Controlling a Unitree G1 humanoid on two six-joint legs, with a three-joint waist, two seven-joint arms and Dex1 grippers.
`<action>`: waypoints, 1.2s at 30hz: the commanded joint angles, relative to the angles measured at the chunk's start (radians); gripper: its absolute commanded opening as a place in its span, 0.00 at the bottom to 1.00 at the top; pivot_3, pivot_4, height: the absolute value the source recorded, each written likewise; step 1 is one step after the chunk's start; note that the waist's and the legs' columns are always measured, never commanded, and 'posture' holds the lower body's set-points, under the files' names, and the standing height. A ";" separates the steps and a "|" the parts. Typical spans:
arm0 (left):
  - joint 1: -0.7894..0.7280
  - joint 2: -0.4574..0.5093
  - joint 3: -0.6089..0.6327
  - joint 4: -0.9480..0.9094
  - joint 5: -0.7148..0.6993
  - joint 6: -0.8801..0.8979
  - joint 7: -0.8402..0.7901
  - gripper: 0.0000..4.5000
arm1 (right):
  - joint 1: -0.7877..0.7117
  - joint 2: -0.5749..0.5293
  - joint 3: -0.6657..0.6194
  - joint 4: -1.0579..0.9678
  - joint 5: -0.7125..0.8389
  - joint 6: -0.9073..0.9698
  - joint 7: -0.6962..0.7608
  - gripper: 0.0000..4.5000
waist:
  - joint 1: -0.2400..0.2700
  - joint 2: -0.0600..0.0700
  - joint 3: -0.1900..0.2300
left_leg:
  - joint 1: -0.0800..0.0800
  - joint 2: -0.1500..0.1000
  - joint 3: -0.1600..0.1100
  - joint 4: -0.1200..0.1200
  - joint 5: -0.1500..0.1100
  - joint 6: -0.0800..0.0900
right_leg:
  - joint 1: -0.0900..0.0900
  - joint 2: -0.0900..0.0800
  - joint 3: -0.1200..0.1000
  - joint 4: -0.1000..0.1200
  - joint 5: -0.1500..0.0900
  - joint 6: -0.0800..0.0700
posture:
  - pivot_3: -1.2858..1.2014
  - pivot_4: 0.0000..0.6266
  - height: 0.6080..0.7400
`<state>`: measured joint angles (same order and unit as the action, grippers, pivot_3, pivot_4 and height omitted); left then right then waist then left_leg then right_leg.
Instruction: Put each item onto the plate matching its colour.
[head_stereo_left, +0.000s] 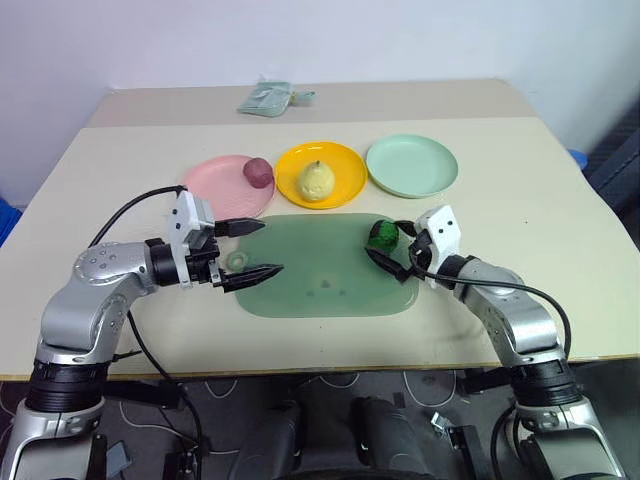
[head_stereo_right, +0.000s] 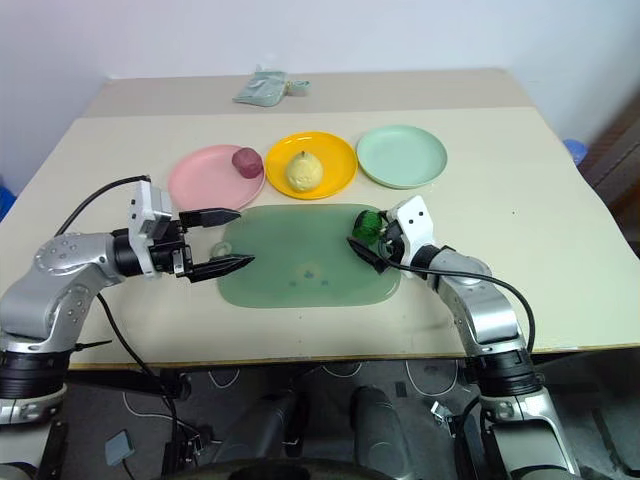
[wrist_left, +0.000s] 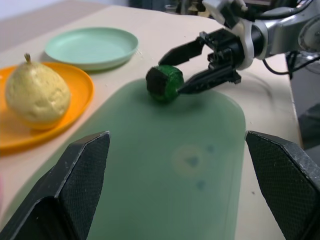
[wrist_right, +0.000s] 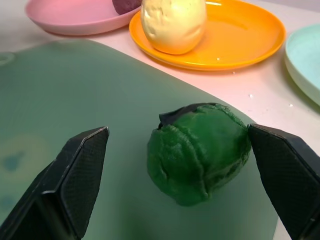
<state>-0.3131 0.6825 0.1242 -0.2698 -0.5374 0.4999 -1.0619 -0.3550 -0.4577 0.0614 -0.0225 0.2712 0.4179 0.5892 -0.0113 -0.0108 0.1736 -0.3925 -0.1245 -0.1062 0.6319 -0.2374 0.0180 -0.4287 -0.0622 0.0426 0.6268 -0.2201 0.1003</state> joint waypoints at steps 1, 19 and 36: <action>0.014 0.007 0.047 -0.057 -0.037 0.014 0.044 0.99 | -0.036 0.023 0.010 0.058 -0.026 -0.039 0.011 0.95 | 0.000 0.000 0.000 | 0.000 0.000 0.000 0.000 0.000 0.000 | 0.000 0.000 0.000 0.000 0.000 0.000 | 0.52 0.24 1.00; 0.173 0.023 0.153 -0.183 -0.059 0.006 0.187 1.00 | -0.609 0.078 -0.105 0.909 -0.136 -0.469 -0.086 0.51 | -0.005 0.001 0.001 | 0.000 0.000 0.000 -0.002 0.001 -0.001 | -0.001 0.000 0.000 0.000 0.000 -0.001 | 0.52 0.24 1.00; 0.338 -0.019 0.221 -0.316 -0.037 -0.005 0.385 1.00 | -0.793 0.000 -0.191 1.213 -0.166 -0.633 0.042 0.99 | -0.007 0.002 0.002 | 0.000 0.000 0.000 -0.003 0.001 -0.001 | -0.001 0.000 0.000 0.000 -0.001 -0.002 | 0.52 0.24 1.00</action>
<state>0.0400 0.6645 0.3359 -0.5768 -0.5950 0.5198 -0.6980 -1.1510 -0.4341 -0.1036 1.2767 0.0661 -0.1887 0.5574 -0.0187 -0.0084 0.1751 -0.3923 -0.1244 -0.1060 0.6290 -0.2366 0.0166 -0.4298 -0.0617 0.0424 0.6269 -0.2211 0.0982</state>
